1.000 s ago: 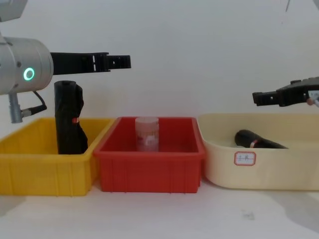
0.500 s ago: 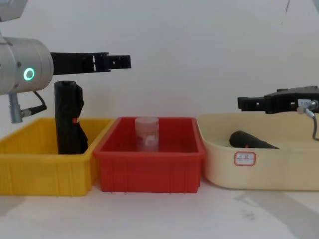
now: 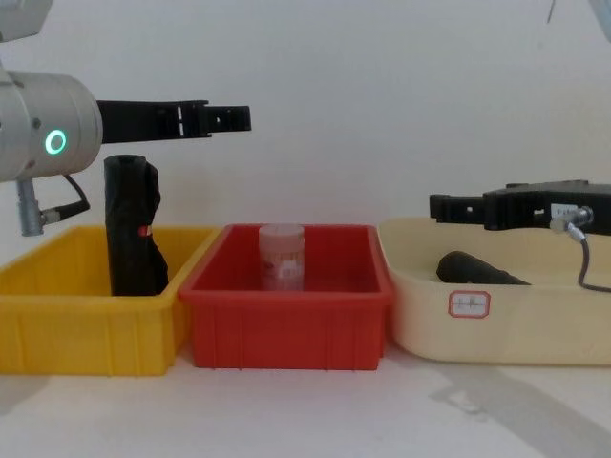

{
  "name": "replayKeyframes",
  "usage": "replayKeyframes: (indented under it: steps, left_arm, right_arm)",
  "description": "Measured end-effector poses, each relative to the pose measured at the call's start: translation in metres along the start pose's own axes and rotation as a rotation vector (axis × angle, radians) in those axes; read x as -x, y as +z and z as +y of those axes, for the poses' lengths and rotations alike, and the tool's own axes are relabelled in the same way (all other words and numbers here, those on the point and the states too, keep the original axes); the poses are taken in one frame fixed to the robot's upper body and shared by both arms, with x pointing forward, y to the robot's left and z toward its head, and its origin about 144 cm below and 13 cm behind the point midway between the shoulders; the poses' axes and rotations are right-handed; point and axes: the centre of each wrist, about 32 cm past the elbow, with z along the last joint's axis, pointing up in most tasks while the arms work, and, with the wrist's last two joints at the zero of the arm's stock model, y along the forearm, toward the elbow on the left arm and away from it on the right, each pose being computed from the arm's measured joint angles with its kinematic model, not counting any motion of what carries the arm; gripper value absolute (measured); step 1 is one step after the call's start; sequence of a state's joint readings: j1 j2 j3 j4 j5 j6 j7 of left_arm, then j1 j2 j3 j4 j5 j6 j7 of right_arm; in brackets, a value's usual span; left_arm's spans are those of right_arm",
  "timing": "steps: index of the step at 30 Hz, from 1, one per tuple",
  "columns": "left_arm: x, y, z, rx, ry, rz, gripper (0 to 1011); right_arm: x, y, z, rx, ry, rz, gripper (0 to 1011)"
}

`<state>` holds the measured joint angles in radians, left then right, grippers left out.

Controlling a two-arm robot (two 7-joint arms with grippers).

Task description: Pick up the garbage bag with the one hand and transfer it to the other hand.

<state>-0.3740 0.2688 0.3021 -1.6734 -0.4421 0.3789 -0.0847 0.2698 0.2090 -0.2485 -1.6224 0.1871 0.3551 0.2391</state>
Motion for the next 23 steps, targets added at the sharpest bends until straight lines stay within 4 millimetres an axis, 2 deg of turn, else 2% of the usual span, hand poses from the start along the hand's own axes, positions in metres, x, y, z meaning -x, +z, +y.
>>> replayKeyframes:
  steps: [23]
  left_arm:
    - [0.0, 0.0, 0.0, 0.0, 0.0, 0.0, 1001]
  right_arm:
    - [0.0078, -0.0035, -0.0033, -0.006, 0.022, 0.024, 1000]
